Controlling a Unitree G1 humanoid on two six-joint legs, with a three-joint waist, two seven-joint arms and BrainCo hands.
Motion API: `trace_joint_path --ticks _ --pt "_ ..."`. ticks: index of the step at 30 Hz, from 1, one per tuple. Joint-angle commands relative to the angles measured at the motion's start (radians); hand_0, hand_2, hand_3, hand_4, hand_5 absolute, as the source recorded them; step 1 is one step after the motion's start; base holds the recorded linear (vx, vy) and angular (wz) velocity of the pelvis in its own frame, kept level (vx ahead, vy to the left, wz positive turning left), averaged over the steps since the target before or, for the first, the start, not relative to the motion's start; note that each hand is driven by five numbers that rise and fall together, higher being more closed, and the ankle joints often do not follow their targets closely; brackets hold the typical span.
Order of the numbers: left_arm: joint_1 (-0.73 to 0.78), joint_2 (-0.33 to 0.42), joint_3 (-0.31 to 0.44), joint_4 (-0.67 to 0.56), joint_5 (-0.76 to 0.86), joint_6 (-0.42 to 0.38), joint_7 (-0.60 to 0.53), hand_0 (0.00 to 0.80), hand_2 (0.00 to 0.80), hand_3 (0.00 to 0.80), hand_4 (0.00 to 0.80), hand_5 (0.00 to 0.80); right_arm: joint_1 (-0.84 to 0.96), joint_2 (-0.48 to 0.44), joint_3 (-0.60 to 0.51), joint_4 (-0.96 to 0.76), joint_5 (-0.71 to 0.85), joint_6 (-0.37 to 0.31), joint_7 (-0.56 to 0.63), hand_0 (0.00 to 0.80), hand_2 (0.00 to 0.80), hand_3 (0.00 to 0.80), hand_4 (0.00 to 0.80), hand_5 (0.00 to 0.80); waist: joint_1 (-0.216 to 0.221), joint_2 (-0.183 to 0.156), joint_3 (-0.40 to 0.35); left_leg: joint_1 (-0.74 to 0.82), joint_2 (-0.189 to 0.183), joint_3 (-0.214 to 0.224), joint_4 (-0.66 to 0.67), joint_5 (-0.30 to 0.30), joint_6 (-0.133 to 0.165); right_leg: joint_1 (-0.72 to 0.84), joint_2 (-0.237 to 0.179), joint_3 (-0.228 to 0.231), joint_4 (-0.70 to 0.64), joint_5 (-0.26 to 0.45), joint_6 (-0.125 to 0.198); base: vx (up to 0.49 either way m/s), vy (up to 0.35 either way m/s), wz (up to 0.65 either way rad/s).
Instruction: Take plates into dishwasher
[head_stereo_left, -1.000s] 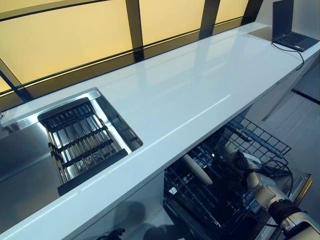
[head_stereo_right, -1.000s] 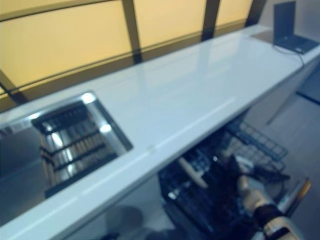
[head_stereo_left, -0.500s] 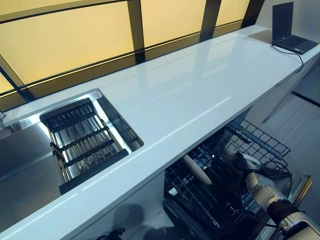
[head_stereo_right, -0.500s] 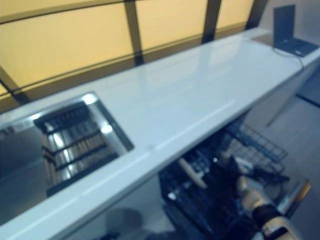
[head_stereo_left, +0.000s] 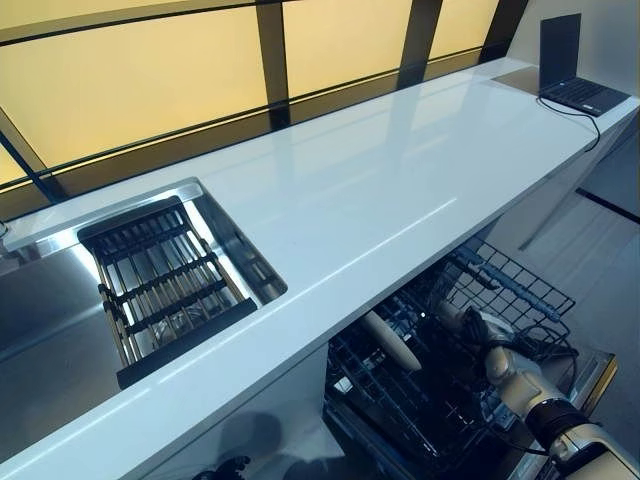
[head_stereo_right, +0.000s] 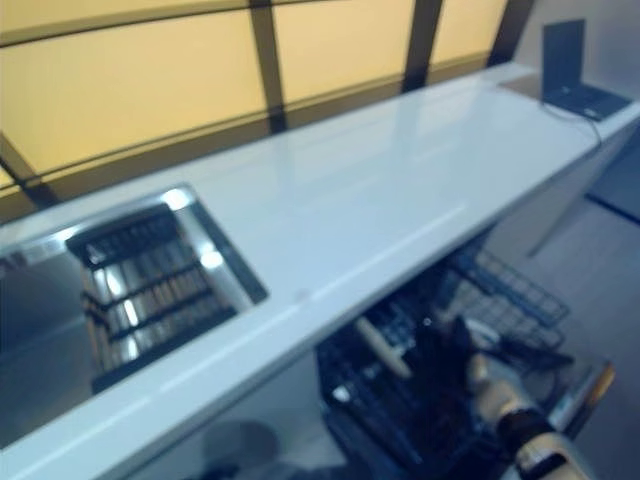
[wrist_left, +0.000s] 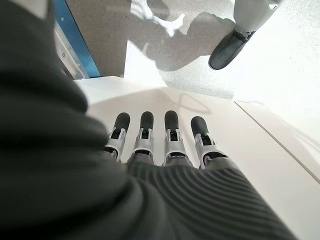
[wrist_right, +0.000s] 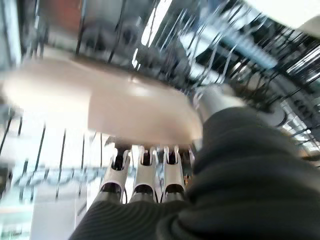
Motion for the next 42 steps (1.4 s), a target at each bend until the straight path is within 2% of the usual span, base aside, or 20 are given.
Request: trace_joint_path --ticks 1,22,33,42 --pt "-0.065 0.013 -0.039 0.029 0.037 -0.001 0.005 0.0 0.0 0.0 0.0 0.0 -0.033 0.009 0.02 0.0 0.025 0.002 -0.015 0.0 0.0 0.0 0.0 0.0 0.019 -0.019 -0.003 -0.109 -0.055 -0.02 -0.02 0.066 0.071 -0.007 -0.022 0.016 0.098 -0.099 0.047 0.0 0.0 0.0" --pt "-0.058 0.015 -0.032 0.026 0.041 -0.002 0.004 0.0 0.0 0.0 0.0 0.0 -0.022 -0.01 0.007 -0.047 0.027 -0.004 -0.061 0.0 0.0 0.0 0.0 0.0 0.016 -0.023 -0.007 -0.102 -0.052 -0.018 -0.02 0.065 0.07 -0.002 -0.021 0.015 0.1 -0.101 0.047 0.0 0.0 0.0" --pt "-0.018 0.04 0.012 0.01 0.043 -0.007 0.012 0.0 0.0 0.0 0.0 0.0 0.085 -0.098 -0.108 -0.208 -0.012 0.041 -0.136 0.0 0.0 0.0 0.0 0.0 -0.008 -0.043 -0.003 -0.089 -0.043 -0.004 -0.02 0.059 0.073 0.002 -0.013 0.031 0.104 -0.103 0.049 0.0 0.0 0.0" --pt "0.023 0.054 0.037 -0.001 0.053 -0.019 0.015 0.0 0.0 0.0 0.0 0.0 0.151 -0.204 -0.226 -0.278 -0.021 0.034 -0.142 0.0 0.0 0.0 0.0 0.0 -0.019 -0.059 -0.01 -0.081 -0.033 0.001 -0.02 0.055 0.071 0.013 -0.005 0.042 0.097 -0.104 0.05 0.004 -0.005 -0.03"
